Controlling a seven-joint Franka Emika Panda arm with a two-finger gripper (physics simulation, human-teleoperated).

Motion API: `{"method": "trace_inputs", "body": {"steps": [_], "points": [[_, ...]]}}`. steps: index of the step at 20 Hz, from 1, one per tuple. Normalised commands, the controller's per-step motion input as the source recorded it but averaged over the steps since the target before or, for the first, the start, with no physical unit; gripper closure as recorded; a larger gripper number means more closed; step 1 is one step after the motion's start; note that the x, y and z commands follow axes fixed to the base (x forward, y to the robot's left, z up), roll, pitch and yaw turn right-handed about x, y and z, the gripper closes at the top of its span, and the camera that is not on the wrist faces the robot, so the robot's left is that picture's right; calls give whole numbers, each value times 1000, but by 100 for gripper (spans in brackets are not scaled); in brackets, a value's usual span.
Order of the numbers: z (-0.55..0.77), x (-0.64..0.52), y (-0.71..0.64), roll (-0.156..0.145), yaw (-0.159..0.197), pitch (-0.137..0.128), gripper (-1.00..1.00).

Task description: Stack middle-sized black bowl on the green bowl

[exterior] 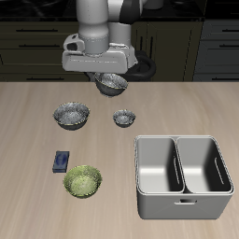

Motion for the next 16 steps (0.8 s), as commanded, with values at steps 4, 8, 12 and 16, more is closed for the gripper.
{"method": "trace_inputs", "body": {"steps": [4,8,12,16], "points": [[93,337,-416,-52,7,8,100],[135,422,-417,-13,7,9,100],[103,270,-250,6,9,-10,100],[55,340,-229,26,22,16,100]]}}
